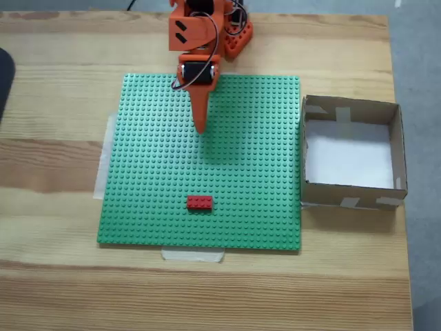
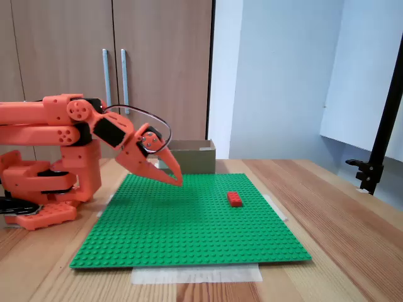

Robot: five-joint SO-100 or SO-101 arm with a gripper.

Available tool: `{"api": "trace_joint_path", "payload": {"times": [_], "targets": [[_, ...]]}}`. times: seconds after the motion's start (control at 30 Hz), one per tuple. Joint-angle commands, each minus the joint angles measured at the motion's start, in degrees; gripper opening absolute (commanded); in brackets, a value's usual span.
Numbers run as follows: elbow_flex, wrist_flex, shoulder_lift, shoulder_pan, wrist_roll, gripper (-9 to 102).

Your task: Pick the red lego block and put it in the box.

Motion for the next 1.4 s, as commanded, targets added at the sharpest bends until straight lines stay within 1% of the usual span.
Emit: {"api": "trace_joint_path", "payload": {"times": [0.0, 1.37], "targets": [[1.6, -0.9, 0.5, 0.4, 0.0, -1], [1.6, -0.9, 0.5, 0.4, 0.0, -1]]}}
